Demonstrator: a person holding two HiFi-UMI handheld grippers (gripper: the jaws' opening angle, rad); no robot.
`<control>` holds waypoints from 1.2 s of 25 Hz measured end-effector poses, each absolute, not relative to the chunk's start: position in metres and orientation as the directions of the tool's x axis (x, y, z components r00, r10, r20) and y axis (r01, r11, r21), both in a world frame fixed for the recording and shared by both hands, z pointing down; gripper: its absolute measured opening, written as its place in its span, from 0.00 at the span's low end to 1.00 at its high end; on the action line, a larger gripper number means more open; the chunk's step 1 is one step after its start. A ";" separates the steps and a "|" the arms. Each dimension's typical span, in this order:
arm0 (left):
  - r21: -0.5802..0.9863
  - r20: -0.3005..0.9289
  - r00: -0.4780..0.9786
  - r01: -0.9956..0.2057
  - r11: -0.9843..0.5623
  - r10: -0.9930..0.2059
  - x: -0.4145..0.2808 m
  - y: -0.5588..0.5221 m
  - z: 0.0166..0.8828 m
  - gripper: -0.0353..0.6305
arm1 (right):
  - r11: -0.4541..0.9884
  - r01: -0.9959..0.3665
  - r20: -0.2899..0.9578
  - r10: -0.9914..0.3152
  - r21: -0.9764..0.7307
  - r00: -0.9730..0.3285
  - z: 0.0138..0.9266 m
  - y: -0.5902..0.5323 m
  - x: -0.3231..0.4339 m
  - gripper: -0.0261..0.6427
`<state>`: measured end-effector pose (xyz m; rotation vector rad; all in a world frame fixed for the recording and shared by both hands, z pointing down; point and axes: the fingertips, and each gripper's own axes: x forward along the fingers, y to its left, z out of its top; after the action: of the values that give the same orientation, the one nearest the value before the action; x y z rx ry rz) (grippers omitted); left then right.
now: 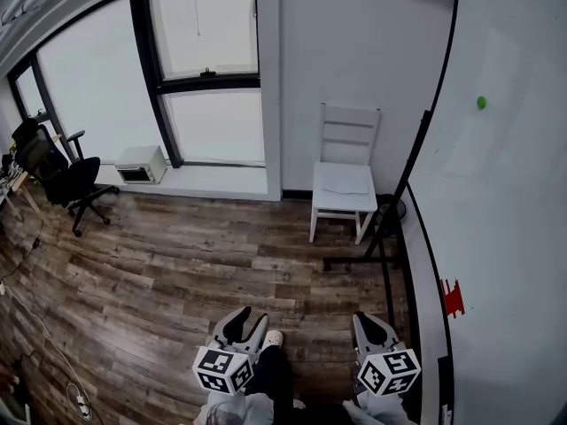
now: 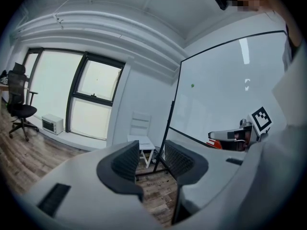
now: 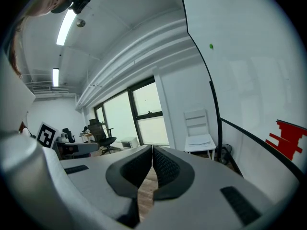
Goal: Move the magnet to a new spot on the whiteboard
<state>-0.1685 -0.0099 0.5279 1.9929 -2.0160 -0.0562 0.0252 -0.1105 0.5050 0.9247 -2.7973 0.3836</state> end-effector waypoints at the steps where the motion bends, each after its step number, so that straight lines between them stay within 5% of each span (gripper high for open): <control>1: 0.240 0.189 0.017 -0.970 0.030 -0.982 -0.173 -0.017 0.528 0.29 | 0.771 -0.608 0.242 -0.563 -0.190 -0.790 0.505 -0.116 0.021 0.08; 30: 0.227 0.181 0.137 -0.969 -0.094 -0.974 -0.351 -0.230 0.503 0.29 | 0.684 -0.706 0.231 -0.668 -0.183 -0.707 0.482 -0.312 -0.142 0.08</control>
<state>-0.3509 -0.2297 0.5033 2.1285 -1.8909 -0.0229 -0.1422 -0.3122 0.4817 1.1279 -2.7478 0.3906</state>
